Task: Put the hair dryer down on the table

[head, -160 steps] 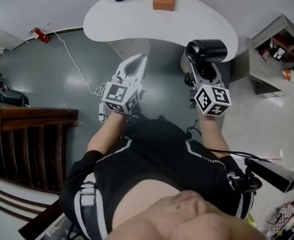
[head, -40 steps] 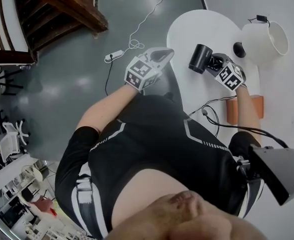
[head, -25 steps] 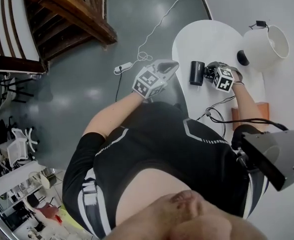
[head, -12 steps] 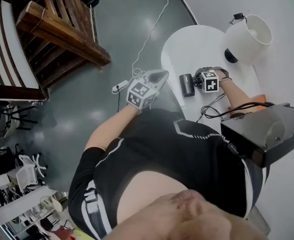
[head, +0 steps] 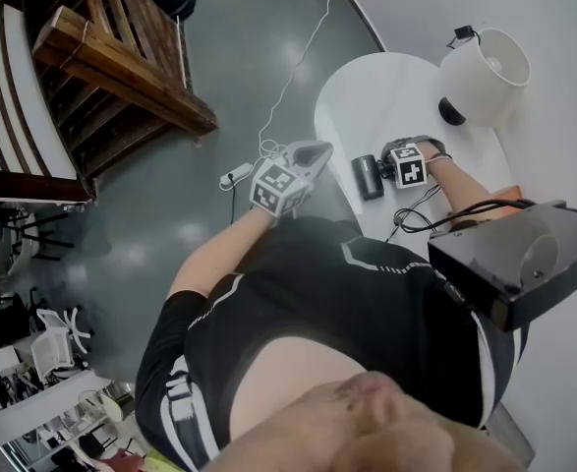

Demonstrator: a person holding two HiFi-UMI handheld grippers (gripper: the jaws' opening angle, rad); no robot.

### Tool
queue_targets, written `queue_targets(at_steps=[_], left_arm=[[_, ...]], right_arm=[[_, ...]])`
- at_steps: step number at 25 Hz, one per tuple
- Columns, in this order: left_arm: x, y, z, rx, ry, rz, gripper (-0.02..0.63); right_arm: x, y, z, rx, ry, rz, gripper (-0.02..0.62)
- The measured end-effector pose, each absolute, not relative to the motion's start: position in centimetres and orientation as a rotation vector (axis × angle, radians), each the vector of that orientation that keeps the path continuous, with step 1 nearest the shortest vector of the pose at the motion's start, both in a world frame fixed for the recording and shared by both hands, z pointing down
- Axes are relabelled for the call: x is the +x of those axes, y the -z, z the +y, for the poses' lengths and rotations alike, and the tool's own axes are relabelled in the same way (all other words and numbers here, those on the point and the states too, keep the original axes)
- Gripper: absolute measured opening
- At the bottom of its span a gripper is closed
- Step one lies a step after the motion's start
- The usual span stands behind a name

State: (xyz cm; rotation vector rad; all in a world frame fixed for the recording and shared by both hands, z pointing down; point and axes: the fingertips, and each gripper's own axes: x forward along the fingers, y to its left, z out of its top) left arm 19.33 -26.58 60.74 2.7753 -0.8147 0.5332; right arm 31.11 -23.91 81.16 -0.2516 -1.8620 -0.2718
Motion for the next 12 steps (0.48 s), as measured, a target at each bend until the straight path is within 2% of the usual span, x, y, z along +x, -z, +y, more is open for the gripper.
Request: queue_targets(at_steps=[12], left_arm=[[19.30,-60.94,-26.43,2.755,-0.501,-0.813,0.032]], right_arm=[[30.85,-81.47,-24.00,-0.324,0.243,-1.807,0.261]])
